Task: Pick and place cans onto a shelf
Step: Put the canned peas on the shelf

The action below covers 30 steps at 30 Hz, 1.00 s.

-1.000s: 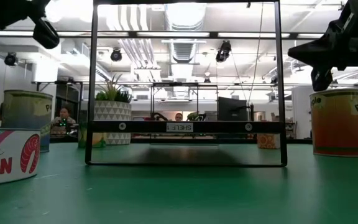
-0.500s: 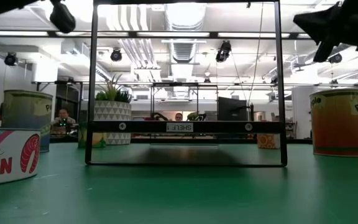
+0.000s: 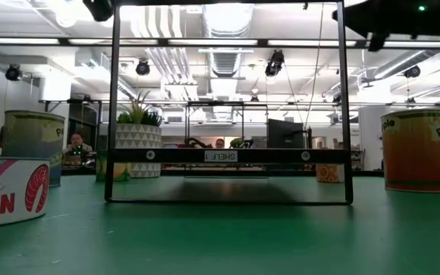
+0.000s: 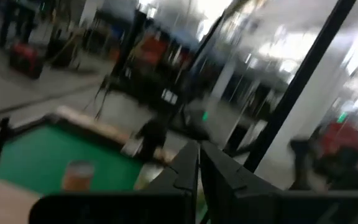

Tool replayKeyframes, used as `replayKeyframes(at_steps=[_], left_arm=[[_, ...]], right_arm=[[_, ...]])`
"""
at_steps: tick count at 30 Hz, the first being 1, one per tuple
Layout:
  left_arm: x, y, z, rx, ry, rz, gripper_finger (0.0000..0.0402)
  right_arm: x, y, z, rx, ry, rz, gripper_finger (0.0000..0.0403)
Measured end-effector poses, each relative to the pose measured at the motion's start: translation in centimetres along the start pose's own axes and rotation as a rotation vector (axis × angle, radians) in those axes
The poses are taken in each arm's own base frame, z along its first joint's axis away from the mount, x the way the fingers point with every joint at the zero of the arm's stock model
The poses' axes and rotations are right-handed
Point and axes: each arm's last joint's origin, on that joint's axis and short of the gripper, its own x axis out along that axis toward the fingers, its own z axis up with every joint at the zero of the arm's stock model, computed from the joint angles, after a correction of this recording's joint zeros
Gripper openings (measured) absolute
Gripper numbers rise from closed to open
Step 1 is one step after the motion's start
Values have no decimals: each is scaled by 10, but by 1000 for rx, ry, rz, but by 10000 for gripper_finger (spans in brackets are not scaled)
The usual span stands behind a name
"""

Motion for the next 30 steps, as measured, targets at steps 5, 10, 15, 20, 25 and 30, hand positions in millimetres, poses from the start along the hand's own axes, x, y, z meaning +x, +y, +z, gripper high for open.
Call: replayKeyframes(at_steps=[5, 10, 15, 20, 25, 30], left_arm=[[20, -12, 14, 36, 120, 60, 0], [39, -19, 15, 85, 168, 82, 0], [49, -18, 7, 99, 205, 98, 0], [55, -15, -4, 133, 266, 120, 0], [59, -14, -12, 123, 306, 138, 0], [60, -9, -20, 53, 364, 190, 0]], right_arm=[[19, 5, 7, -39, 26, 49, 13], [26, 10, 1, -32, 72, 130, 13], [25, 10, 5, -30, 39, 131, 13], [23, 9, 3, -56, 46, 132, 13], [23, 8, 14, -112, -4, 124, 13], [23, 8, 15, -121, -5, 124, 13]])
